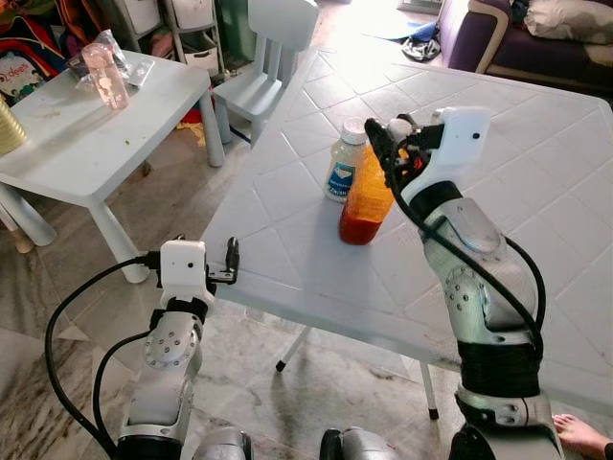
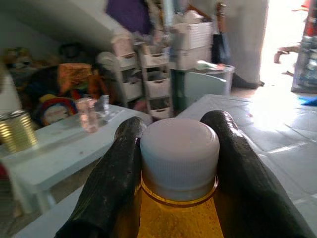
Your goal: Restocking fridge
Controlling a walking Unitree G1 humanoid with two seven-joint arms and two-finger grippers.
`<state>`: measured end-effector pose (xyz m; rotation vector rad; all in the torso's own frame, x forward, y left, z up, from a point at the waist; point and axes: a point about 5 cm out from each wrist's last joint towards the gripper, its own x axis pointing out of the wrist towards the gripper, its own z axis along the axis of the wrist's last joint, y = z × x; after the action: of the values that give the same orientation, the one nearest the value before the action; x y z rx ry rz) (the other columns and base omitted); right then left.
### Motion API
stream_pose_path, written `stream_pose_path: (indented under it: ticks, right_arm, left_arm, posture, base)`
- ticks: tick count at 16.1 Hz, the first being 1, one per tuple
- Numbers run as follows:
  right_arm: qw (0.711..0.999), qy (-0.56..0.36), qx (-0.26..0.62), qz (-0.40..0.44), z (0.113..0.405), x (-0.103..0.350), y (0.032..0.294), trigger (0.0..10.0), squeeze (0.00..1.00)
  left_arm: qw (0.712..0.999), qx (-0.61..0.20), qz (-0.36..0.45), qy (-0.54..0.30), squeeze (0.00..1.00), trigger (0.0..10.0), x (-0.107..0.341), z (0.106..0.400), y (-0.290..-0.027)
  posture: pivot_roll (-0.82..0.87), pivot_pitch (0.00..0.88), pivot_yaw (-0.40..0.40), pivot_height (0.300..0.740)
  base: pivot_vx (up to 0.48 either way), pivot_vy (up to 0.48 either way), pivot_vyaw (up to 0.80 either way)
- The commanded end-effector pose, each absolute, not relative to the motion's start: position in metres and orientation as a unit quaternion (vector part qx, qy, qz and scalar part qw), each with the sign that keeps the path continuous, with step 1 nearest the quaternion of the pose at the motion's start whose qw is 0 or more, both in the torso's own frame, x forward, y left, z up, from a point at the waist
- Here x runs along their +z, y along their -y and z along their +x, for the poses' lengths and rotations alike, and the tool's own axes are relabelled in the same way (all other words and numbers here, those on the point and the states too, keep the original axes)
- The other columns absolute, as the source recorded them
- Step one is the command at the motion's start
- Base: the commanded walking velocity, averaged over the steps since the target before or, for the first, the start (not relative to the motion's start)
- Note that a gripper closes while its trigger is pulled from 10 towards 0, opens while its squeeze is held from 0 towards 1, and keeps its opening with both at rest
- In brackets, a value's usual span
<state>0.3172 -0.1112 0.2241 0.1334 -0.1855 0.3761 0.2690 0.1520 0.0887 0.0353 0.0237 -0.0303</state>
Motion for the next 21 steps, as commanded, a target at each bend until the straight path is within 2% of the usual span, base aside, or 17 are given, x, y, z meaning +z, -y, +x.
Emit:
stream_pose_path:
  ticks: [1,3,14,17,20,21]
  right_arm:
    - [0.969,0.084,0.223,0.066,0.311,0.216,0.102,10.0,0.00]
    - [0.960,0.103,0.251,0.073,0.302,0.221,0.094,10.0,0.00]
    - [0.952,0.120,0.276,0.054,0.294,0.210,0.090,10.0,0.00]
    - [0.960,0.102,0.256,0.048,0.296,0.185,0.100,10.0,0.00]
    - [0.966,0.093,0.241,0.016,0.293,0.169,0.107,10.0,0.00]
    - [0.976,0.083,0.201,0.011,0.292,0.156,0.119,10.0,0.00]
  left_arm:
    - [1.000,-0.013,0.017,-0.017,0.00,10.0,0.087,0.270,-0.152]
    - [1.000,-0.013,0.018,-0.021,0.00,10.0,0.085,0.268,-0.152]
    - [1.000,-0.009,0.017,-0.018,0.00,10.0,0.086,0.271,-0.152]
    - [0.999,-0.007,0.024,-0.020,0.00,10.0,0.083,0.271,-0.155]
    - [0.999,0.005,0.040,-0.035,0.00,10.0,0.072,0.264,-0.163]
    - [0.998,0.004,0.041,-0.046,0.00,10.0,0.065,0.257,-0.166]
  posture:
    - [0.09,0.084,-0.049,0.740]
    - [0.08,0.082,-0.051,0.740]
    - [0.09,0.070,-0.052,0.740]
    - [0.10,0.063,-0.058,0.740]
    - [0.10,0.057,-0.063,0.740]
    - [0.11,0.044,-0.061,0.740]
  base:
    - [0.000,0.000,0.80]
    - [0.000,0.000,0.80]
    - [0.000,0.480,0.80]
    - [0.000,0.437,0.80]
    - [0.000,0.000,0.80]
    - [0.000,0.000,0.80]
